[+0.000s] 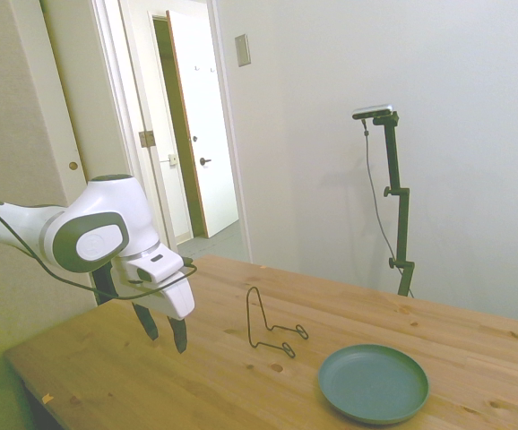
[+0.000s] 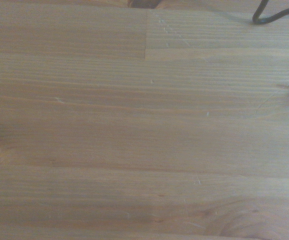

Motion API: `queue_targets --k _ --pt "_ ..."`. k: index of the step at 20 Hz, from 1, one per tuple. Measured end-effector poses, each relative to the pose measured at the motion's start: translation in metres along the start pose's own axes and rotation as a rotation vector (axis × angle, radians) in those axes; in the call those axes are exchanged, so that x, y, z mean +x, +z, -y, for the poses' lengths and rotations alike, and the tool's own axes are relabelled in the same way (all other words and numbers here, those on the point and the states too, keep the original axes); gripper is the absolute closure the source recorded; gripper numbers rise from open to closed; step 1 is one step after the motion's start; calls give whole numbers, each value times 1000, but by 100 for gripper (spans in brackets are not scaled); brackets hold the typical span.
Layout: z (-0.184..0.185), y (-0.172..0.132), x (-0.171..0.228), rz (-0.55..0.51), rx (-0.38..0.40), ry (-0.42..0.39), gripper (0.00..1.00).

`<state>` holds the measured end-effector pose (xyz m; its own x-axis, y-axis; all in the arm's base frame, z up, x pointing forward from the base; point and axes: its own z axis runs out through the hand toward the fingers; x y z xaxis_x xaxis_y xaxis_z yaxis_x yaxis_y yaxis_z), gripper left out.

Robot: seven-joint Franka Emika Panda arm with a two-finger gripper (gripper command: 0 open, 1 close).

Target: Load the plate

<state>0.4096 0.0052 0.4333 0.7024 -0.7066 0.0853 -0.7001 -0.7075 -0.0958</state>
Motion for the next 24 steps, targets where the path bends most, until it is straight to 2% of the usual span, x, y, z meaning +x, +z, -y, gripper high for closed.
queue_targets --k 3,8,15,20,24 --pt "0 0 3 -20 -2 -1 0" --pt "-24 1 43 -195 -122 55 0" --pt "-54 16 120 -418 -257 85 0" --pt "-68 32 187 -473 -320 113 0" --pt "-63 48 223 -480 -327 118 0"
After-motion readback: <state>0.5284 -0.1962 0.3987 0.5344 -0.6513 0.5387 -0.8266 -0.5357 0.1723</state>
